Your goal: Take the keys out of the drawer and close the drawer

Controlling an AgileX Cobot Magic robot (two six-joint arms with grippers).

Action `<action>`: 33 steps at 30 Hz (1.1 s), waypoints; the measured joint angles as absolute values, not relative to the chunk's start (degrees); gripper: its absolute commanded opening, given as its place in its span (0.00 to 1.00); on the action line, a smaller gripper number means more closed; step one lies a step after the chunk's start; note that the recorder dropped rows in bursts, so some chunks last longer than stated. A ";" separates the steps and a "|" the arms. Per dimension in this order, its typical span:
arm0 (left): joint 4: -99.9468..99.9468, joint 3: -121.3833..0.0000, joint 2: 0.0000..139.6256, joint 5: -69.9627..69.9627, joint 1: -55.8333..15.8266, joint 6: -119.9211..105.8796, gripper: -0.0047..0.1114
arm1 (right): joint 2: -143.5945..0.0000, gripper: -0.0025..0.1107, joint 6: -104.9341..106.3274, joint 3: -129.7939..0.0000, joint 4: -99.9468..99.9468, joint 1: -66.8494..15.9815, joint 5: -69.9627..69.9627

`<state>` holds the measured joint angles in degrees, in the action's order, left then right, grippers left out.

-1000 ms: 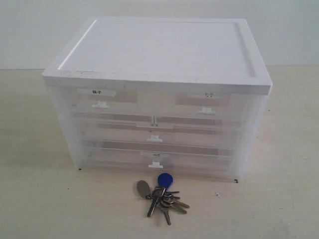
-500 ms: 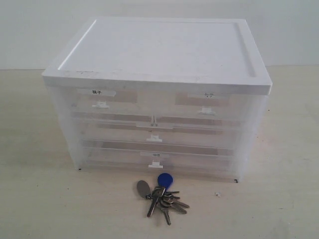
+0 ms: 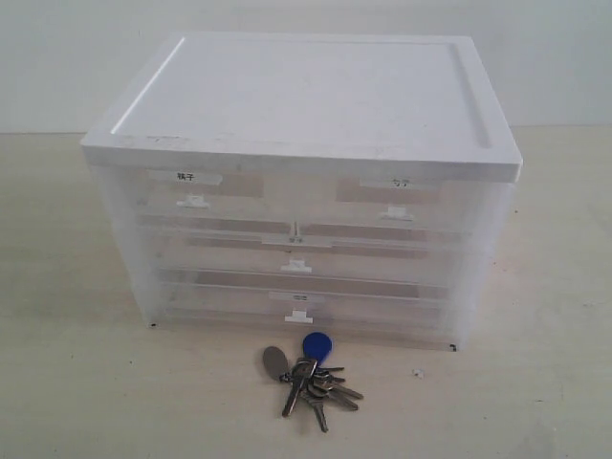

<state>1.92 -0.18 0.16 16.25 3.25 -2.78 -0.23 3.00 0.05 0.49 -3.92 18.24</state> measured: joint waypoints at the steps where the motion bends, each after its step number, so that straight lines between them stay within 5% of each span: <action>1: 1.92 -0.18 0.16 16.25 3.25 -2.78 0.08 | -0.23 0.02 3.00 0.05 0.49 -3.92 18.33; 33: 1.92 -0.18 0.16 16.25 3.25 -2.78 0.08 | -0.23 0.02 2.78 0.05 0.49 -3.92 18.92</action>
<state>1.92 -0.18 0.16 16.25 3.25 -2.78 -0.23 2.78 0.05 0.49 -3.92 18.92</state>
